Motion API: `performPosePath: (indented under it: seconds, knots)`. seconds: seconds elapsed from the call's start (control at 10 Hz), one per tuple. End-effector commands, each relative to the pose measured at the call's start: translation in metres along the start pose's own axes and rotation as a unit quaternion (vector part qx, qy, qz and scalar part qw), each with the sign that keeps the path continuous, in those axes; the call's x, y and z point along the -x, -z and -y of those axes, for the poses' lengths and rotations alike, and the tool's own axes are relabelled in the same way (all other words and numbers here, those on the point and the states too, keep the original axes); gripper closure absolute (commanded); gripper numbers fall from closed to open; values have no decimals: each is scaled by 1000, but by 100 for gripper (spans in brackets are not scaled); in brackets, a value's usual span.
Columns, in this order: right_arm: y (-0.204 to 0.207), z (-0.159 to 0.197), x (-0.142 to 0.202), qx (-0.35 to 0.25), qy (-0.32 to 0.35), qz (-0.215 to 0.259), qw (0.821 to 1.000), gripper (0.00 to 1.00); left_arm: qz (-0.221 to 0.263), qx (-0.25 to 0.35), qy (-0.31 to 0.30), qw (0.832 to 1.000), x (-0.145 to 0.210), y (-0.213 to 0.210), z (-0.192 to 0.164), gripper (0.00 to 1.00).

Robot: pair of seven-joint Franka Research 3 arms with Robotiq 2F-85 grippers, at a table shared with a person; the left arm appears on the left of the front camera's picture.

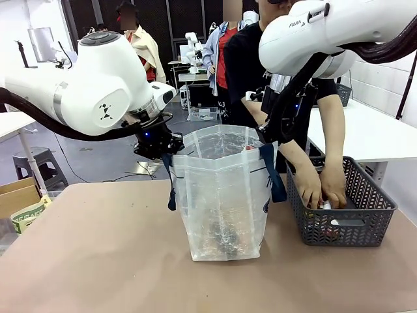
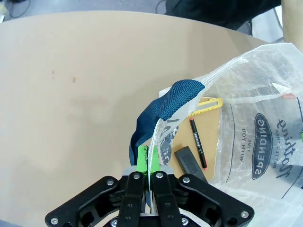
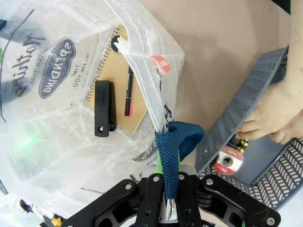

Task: Transfer purchased items from the store into the shopping bag.
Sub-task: Move the Reusable shopping bag to the right side of the table.

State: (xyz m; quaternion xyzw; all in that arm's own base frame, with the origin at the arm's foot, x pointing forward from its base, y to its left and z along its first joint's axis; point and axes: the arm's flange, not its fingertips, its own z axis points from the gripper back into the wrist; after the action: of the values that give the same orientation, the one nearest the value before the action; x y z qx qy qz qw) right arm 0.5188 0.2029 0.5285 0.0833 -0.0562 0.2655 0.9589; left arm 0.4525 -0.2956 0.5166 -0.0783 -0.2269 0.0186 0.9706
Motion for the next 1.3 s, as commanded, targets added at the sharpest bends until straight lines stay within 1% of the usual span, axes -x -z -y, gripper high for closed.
performPosePath:
  seconds: [0.0, 1.2]
  knots:
    - [0, 0, 0, 0, 1, 1, 1000, 100, 1, 0, -9, 1000, 1, -1, 0, 100]
    - [0, 0, 0, 0, 1, 1, 1000, 100, 1, 0, -9, 1000, 1, -1, 0, 100]
